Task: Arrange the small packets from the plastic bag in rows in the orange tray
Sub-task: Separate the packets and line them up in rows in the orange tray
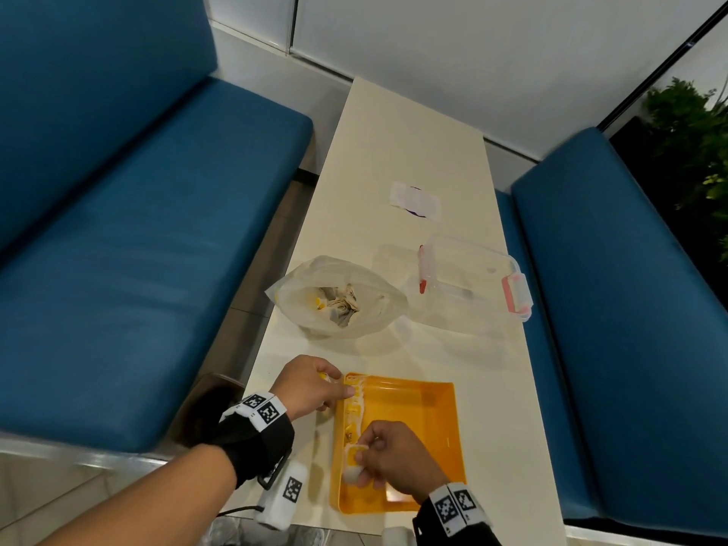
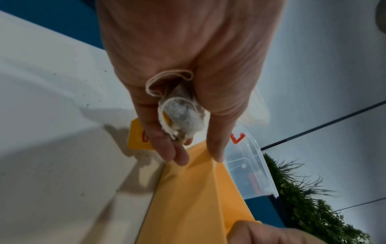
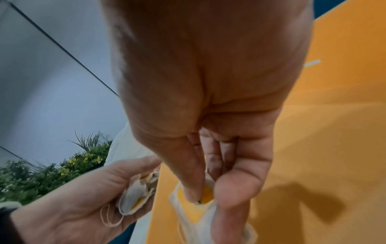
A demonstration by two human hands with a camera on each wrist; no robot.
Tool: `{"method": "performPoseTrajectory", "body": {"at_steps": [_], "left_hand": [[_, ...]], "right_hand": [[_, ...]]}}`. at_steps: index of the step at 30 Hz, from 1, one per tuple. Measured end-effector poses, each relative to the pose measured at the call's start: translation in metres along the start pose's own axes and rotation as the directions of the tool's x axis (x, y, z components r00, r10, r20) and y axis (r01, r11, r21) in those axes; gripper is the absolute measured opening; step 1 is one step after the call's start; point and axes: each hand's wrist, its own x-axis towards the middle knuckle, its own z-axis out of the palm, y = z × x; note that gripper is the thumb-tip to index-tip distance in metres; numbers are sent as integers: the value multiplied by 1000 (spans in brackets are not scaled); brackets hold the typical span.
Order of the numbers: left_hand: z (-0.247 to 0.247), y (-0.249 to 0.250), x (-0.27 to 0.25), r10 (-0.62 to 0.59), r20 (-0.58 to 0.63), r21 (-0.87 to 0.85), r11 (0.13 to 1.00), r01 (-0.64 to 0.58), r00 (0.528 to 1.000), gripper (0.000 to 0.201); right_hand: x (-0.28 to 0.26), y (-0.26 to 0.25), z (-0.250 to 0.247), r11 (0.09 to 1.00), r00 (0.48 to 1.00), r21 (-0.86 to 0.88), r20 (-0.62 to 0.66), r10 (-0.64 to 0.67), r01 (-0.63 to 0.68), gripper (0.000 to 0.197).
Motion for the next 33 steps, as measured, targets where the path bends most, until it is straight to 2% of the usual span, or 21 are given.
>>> {"method": "performPoseTrajectory", "body": {"at_steps": [4, 9, 13, 17, 19, 22, 25, 33], "left_hand": [[3, -2, 0, -8, 1, -29, 1000, 9, 1000, 39], [3, -1, -3, -22, 11, -47, 999, 23, 1000, 34], [3, -2, -4, -23, 16, -46, 999, 24, 1000, 34], [4, -2, -2, -28, 20, -43, 999, 28, 999, 34], [4, -2, -2, -30, 18, -43, 999, 31, 999, 35], [4, -3, -2, -42, 22, -50, 998, 43, 999, 34], [4, -4, -2, -49, 32, -60, 997, 50, 998, 35], [4, -6, -2, -44, 43, -67, 997, 46, 998, 34]], "right_hand": [[7, 6, 11, 999, 999, 20, 3, 39, -39, 13], [9, 7, 21, 998, 995, 33, -82, 58, -55, 12], [10, 7, 24, 998, 980, 25, -187, 63, -59, 19], [7, 8, 25, 999, 969, -35, -245, 20, -30, 22], [5, 9, 22, 988, 963, -155, -263, -59, 18, 21], [1, 7, 21, 946, 973, -313, -183, -142, 79, 17], [2, 8, 27, 883, 974, -445, -92, -209, 147, 22], [7, 6, 34, 844, 966, -508, -82, -244, 170, 29]]}}
